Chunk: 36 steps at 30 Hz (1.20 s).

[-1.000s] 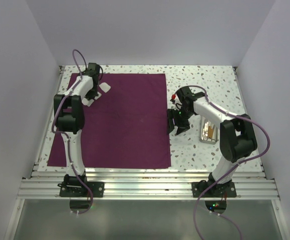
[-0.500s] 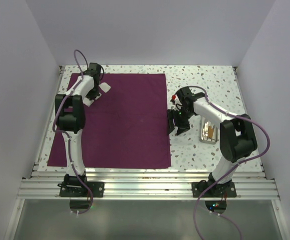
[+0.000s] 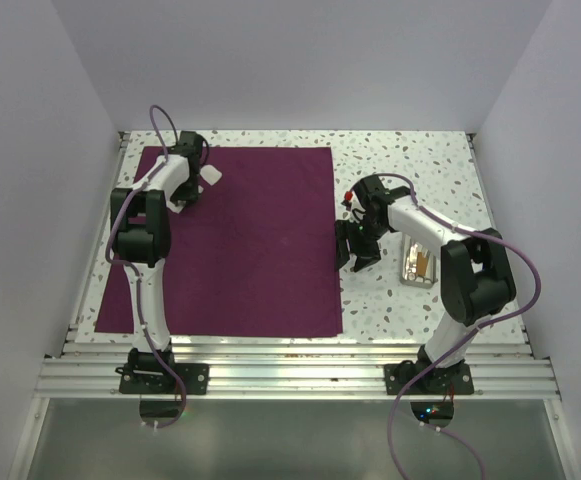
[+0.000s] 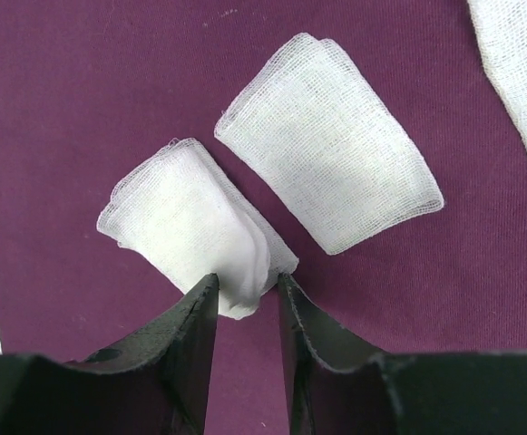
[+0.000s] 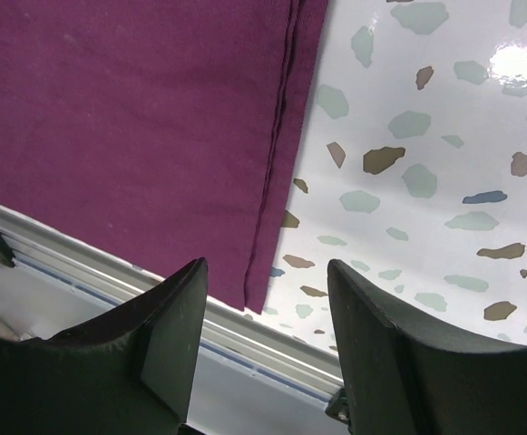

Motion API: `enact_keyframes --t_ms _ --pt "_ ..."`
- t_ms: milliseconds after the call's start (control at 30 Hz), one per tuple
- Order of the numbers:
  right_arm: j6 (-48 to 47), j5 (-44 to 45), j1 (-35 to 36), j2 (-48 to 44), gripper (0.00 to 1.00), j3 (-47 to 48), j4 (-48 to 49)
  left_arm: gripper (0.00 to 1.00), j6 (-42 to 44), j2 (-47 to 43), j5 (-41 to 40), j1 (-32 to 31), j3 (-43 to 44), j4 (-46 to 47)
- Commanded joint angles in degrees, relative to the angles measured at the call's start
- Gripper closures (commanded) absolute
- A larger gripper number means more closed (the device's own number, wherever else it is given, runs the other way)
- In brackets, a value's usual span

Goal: Prepare the surgical pack

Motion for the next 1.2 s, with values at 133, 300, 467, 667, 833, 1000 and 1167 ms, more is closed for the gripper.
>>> enact_keyframes --t_ms 133,300,467,667,833,1000,1167 --pt "0.9 -0.4 0.7 -2.7 0.41 -0.3 0.3 0.61 0.1 -2.2 1.9 -0.3 -0.9 1.9" --pt "1.0 -0.3 0.8 -2.8 0.41 0.0 0.3 0.58 -0.2 -2.4 3.2 -0.3 -0.9 2.0" --pt "1.1 -0.2 0.8 -2.6 0.41 0.0 0.4 0.57 -0.2 -1.6 4.2 -0.3 -0.8 2.1" --pt "1.0 -0.1 1.0 -2.8 0.41 0.0 0.2 0.6 -0.8 0.5 3.0 0.4 1.6 0.6" --pt "1.1 0.0 0.9 -2.8 0.4 0.0 0.3 0.71 -1.1 0.6 2.1 1.6 1.2 0.3" --pt "1.3 -0.1 1.1 -2.5 0.4 0.2 0.3 0.77 -1.2 0.4 2.3 2.6 1.4 0.4" --pt "1.5 -0.1 1.5 -2.4 0.4 0.5 0.1 0.85 -1.3 0.1 2.2 3.0 1.7 0.3"
